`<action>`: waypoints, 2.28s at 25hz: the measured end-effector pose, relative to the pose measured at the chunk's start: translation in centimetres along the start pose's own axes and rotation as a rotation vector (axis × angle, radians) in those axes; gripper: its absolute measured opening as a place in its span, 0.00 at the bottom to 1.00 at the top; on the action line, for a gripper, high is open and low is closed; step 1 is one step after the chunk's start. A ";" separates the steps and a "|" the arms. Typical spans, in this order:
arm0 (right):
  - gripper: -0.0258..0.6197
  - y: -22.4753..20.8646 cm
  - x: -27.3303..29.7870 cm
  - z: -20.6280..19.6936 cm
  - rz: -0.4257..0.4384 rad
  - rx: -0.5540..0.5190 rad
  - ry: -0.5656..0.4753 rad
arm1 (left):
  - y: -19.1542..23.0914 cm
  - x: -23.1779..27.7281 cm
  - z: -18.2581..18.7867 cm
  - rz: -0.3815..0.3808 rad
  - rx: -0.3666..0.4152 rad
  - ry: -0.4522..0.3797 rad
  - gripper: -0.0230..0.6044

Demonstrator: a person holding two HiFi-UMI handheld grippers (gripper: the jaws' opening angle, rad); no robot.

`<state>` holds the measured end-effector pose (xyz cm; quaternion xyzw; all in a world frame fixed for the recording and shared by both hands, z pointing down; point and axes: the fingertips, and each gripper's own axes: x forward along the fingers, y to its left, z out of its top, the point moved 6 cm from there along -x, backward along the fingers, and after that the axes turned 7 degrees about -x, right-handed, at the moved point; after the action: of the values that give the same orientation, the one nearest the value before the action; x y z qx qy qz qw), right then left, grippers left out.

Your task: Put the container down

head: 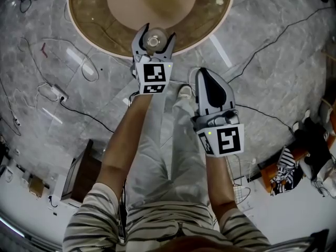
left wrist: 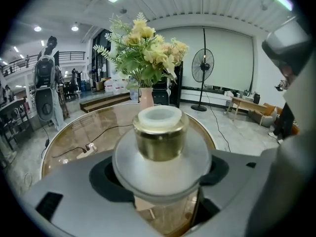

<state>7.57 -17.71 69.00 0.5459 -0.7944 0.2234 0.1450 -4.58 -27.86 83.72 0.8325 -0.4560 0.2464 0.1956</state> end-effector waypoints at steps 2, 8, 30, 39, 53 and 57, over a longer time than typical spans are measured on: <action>0.05 -0.2 0.3 -0.4 -0.001 0.001 0.006 | -0.1 0.5 -0.5 -0.003 0.005 0.007 0.56; 0.05 -0.8 0.9 -1.4 -0.012 0.012 0.017 | -0.3 2.1 -1.8 -0.009 0.048 0.038 0.56; 0.05 -0.4 0.9 -1.3 -0.009 0.014 0.023 | -0.3 2.1 -2.5 -0.019 0.013 0.009 0.64; 0.05 -0.2 -2.4 1.3 -0.023 -0.017 -0.020 | -0.8 -2.7 0.5 0.006 -0.010 -0.054 0.65; 0.05 2.4 -12.4 8.5 0.019 -0.072 -0.106 | -5.2 -16.0 9.7 0.029 -0.090 -0.157 0.45; 0.05 3.4 -15.7 11.0 0.043 -0.103 -0.131 | -6.8 -20.7 12.8 0.053 -0.075 -0.178 0.35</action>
<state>10.23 -9.74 51.45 0.5340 -0.8241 0.1494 0.1158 -5.41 -17.77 60.56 0.8307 -0.5024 0.1595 0.1789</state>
